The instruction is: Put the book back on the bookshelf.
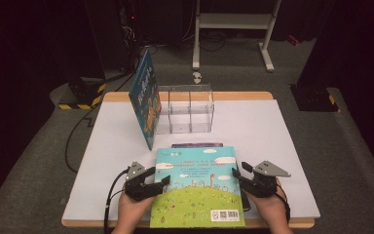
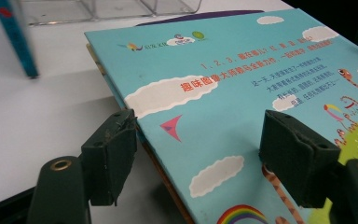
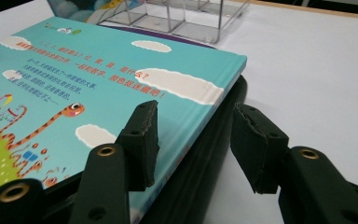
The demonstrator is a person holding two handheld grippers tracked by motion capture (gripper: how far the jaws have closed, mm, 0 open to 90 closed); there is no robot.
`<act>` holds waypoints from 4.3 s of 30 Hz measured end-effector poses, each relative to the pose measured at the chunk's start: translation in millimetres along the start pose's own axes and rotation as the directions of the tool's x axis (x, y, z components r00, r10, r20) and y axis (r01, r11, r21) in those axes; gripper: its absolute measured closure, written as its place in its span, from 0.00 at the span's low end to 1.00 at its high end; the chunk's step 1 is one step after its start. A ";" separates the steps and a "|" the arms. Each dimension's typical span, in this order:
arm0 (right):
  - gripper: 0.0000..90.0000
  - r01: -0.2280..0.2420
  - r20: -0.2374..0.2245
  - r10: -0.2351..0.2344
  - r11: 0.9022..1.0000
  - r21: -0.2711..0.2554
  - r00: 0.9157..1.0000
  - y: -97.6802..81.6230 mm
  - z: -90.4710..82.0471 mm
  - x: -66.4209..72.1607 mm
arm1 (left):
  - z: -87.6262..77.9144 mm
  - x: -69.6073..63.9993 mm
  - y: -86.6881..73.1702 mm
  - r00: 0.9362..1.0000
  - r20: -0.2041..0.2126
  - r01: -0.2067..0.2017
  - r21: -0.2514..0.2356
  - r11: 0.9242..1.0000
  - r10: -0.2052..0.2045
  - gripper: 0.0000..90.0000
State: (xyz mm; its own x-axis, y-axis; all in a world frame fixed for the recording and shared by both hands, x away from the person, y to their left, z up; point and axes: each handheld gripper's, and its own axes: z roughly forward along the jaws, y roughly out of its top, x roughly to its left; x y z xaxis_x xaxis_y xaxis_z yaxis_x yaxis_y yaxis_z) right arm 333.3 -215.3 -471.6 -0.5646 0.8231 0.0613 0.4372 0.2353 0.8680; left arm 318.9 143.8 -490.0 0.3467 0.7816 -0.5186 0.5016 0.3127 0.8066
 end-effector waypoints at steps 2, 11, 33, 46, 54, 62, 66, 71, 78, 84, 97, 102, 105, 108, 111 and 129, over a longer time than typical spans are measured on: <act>0.57 -0.010 0.006 0.010 1.000 0.001 1.000 -0.8 -1.6 -3.3 | 5.4 -4.4 -0.1 1.000 0.013 -0.007 0.007 1.000 0.007 0.30; 0.35 -0.091 -0.052 0.092 0.995 0.033 0.994 -4.0 -3.0 -9.6 | -2.4 -1.9 -6.6 0.998 0.057 0.040 0.017 0.999 -0.041 0.28; 0.19 -0.185 -0.144 0.206 0.972 0.143 0.968 -9.4 1.1 6.2 | -13.8 -8.0 -15.6 0.994 0.083 0.067 0.090 0.994 -0.075 0.18; 0.22 -0.160 -0.121 0.176 0.978 0.132 0.977 13.7 11.5 -2.7 | 11.7 -3.8 -7.1 0.994 0.063 0.078 0.109 0.991 -0.086 0.22; 0.20 -0.202 -0.130 0.225 0.965 0.168 0.966 22.5 32.7 -27.4 | 29.0 -0.8 6.3 0.996 0.073 0.046 0.073 0.996 -0.051 0.23; 0.17 -0.216 -0.115 0.236 0.962 0.165 0.965 7.8 20.9 -27.7 | 22.2 3.7 4.6 0.988 0.105 0.100 0.093 0.991 -0.109 0.22; 0.16 -0.222 -0.134 0.245 0.961 0.165 0.960 1.9 16.2 -21.7 | 26.1 3.0 2.6 0.981 0.132 0.124 0.115 0.986 -0.139 0.19; 0.16 -0.219 -0.150 0.246 0.959 0.177 0.958 1.8 18.7 -17.4 | 27.1 1.0 1.8 0.980 0.140 0.128 0.120 0.984 -0.145 0.18; 0.16 -0.249 -0.172 0.285 0.946 0.207 0.943 3.4 24.9 -21.0 | 26.4 -1.3 3.5 0.982 0.135 0.115 0.118 0.986 -0.131 0.19; 0.17 -0.247 -0.161 0.284 0.944 0.217 0.945 6.9 25.2 -19.0 | 25.9 -1.5 5.2 0.984 0.129 0.105 0.132 0.986 -0.122 0.20; 0.21 -0.186 -0.107 0.201 0.973 0.136 0.974 27.9 15.0 -16.0 | 26.6 -14.3 23.6 0.992 0.105 0.067 0.056 0.996 -0.073 0.29; 0.25 -0.162 -0.084 0.168 0.984 0.074 0.982 37.7 8.8 -14.6 | 24.1 -19.6 33.9 0.994 0.101 0.042 0.010 0.999 -0.042 0.34; 0.26 -0.149 -0.073 0.153 0.987 0.051 0.986 43.2 6.4 -12.9 | 23.5 -21.1 37.9 0.994 0.099 0.040 -0.007 0.999 -0.039 0.36; 0.27 -0.135 -0.060 0.137 0.990 0.033 0.989 47.5 4.6 -11.3 | 22.9 -22.8 41.3 0.995 0.098 0.039 -0.024 0.999 -0.037 0.38; 0.29 -0.127 -0.049 0.127 0.992 0.006 0.991 50.7 1.6 -9.2 | 21.6 -25.0 45.1 0.995 0.098 0.029 -0.044 0.999 -0.025 0.39; 0.40 -0.067 0.014 0.070 0.985 -0.160 0.997 74.6 -20.3 3.4 | 2.4 -41.5 67.2 0.991 0.105 -0.050 -0.254 0.966 0.079 0.54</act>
State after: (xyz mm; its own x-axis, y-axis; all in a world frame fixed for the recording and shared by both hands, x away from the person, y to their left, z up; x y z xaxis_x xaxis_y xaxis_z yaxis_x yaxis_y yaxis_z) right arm 349.8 -205.4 -396.6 -0.5228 0.8447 0.1150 0.3567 0.0943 0.9295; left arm 340.1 131.1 -415.0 0.4660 0.7430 -0.4804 0.2655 0.4005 0.8770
